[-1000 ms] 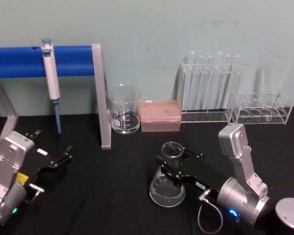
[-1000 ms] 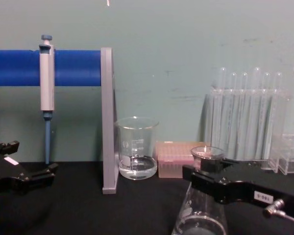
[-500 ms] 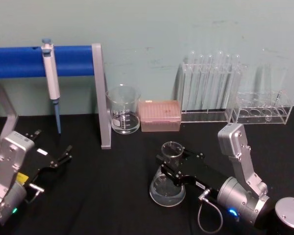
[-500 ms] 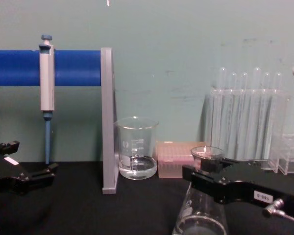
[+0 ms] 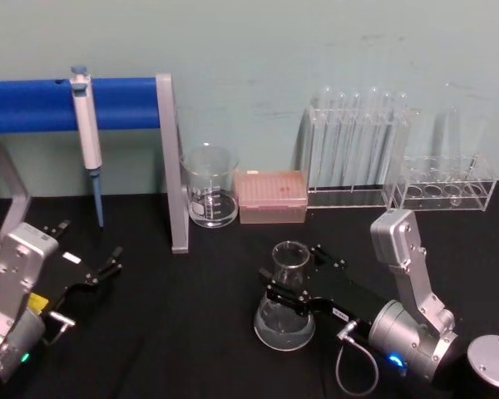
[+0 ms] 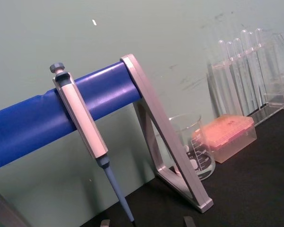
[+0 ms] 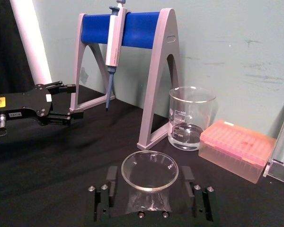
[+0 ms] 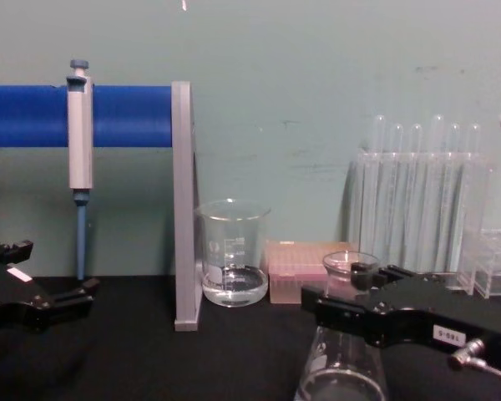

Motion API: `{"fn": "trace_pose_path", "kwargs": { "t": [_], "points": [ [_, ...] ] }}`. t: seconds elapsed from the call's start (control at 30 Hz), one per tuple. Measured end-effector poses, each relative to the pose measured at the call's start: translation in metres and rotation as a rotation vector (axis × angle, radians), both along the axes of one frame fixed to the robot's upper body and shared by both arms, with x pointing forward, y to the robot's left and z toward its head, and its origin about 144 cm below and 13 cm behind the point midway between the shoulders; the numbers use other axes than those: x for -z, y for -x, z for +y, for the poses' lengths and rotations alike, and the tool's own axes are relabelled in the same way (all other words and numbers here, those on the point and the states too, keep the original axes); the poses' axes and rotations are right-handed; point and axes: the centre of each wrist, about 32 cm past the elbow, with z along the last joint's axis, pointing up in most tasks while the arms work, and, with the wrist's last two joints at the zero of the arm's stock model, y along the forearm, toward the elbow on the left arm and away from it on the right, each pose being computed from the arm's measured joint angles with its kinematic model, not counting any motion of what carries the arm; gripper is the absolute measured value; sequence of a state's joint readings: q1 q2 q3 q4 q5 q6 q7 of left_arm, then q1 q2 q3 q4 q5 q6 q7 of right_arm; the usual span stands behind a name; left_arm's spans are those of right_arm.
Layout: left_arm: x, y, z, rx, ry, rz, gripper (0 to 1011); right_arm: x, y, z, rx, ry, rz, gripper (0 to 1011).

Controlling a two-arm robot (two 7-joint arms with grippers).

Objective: Grasp the erlenmeyer flask with one hand, shake it three times, then place it back.

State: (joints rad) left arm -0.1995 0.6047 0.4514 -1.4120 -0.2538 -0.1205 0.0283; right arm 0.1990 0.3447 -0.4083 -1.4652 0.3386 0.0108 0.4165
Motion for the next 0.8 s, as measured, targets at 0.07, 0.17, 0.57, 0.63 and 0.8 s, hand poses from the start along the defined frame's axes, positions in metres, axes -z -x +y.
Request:
{"fn": "trace_pose_path", "kwargs": {
  "t": [0.07,0.17,0.57,0.63,0.8],
  "points": [
    [0.0000,0.0000,0.0000,0.000,0.000,0.000,1001,0.0000,0.0001,0.0000,0.000,0.000,0.000,873],
    [0.0000,0.0000,0.0000,0.000,0.000,0.000,1001,0.0000,0.0001,0.0000,0.000,0.000,0.000,944],
    [0.0000,0.0000,0.0000,0.000,0.000,0.000,1000,0.0000,0.0001,0.0000,0.000,0.000,0.000,1000],
    [0.0000,0.0000,0.0000,0.000,0.000,0.000,1001,0.0000,0.0001,-0.0001,-0.001,-0.001,0.000,1000],
    [0.0000,0.0000,0.0000,0.000,0.000,0.000,1001,-0.0016,0.0035,-0.0040,-0.013,-0.009,-0.001,1000]
  ]
}}
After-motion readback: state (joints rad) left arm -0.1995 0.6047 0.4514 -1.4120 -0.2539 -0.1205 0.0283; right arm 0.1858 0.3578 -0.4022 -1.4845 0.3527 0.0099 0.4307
